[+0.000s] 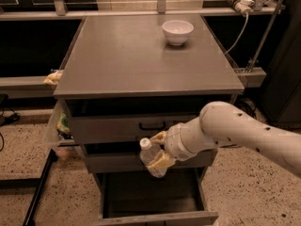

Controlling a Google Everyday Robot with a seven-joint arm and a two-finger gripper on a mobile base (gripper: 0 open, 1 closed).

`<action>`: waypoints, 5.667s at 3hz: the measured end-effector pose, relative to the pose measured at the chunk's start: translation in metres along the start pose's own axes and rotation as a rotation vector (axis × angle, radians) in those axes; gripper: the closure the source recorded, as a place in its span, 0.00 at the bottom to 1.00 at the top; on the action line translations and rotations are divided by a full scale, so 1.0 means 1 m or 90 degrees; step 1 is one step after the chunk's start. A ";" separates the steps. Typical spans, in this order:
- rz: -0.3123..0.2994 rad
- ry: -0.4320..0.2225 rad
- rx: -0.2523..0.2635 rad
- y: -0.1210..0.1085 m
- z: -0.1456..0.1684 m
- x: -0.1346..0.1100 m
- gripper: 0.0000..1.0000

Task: Pick blue plastic bottle from bottom drawer and place on counter

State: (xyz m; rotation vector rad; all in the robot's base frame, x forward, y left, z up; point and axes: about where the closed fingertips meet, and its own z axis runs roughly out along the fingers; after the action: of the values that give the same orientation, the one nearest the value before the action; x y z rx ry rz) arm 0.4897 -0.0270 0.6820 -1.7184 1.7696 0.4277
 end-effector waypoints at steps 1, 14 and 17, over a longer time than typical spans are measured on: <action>0.000 -0.005 0.006 -0.016 -0.019 -0.012 1.00; 0.162 -0.109 0.066 -0.243 -0.160 -0.163 1.00; 0.170 -0.116 0.064 -0.239 -0.154 -0.153 0.58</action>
Offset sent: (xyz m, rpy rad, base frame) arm 0.0824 -0.0387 0.1848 0.0439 0.0597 -0.0696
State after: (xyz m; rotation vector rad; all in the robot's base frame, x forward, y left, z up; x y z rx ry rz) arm 0.6833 -0.0289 0.9402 -1.3348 1.8571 0.5794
